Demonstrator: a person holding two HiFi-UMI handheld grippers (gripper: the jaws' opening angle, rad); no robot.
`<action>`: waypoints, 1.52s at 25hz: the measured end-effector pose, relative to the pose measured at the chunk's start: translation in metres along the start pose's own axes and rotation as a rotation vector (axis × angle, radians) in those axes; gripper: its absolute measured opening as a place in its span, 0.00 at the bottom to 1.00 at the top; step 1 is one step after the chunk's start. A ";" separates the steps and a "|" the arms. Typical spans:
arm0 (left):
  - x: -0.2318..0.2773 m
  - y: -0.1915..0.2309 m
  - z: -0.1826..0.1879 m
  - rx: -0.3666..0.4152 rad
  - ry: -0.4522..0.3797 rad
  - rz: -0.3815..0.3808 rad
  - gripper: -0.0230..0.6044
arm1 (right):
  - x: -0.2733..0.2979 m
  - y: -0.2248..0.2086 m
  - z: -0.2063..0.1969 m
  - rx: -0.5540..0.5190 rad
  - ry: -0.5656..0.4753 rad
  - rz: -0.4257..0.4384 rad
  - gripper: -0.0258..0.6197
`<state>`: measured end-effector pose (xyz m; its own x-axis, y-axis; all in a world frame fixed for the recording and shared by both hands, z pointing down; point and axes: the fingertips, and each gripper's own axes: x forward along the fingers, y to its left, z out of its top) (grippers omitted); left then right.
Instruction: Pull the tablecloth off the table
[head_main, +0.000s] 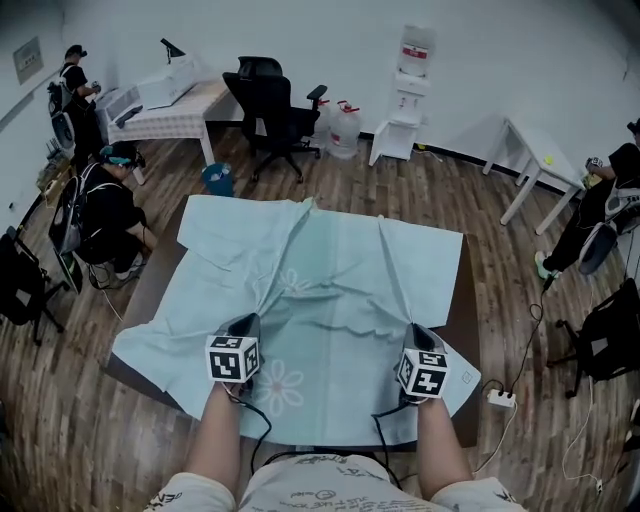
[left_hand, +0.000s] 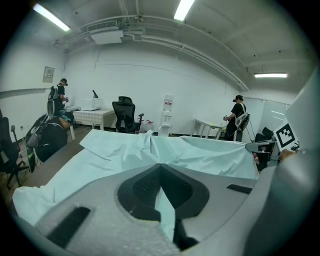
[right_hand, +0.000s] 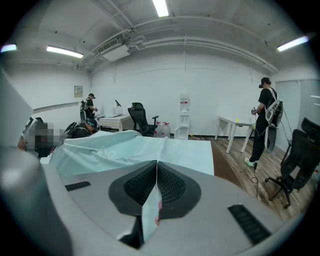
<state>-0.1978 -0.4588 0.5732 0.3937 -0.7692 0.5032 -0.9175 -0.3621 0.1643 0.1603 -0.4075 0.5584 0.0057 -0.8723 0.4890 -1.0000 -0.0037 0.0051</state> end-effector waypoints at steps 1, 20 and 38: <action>-0.006 -0.008 0.003 0.007 -0.012 -0.009 0.05 | -0.008 0.005 0.006 0.003 -0.028 0.009 0.06; -0.107 -0.145 0.075 0.153 -0.318 -0.137 0.05 | -0.130 0.081 0.078 -0.069 -0.371 0.117 0.06; -0.106 -0.142 0.058 0.135 -0.268 -0.110 0.05 | -0.135 0.083 0.066 -0.043 -0.332 0.123 0.06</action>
<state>-0.1065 -0.3562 0.4470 0.5076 -0.8262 0.2445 -0.8598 -0.5038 0.0825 0.0761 -0.3221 0.4357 -0.1230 -0.9763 0.1783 -0.9921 0.1258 0.0043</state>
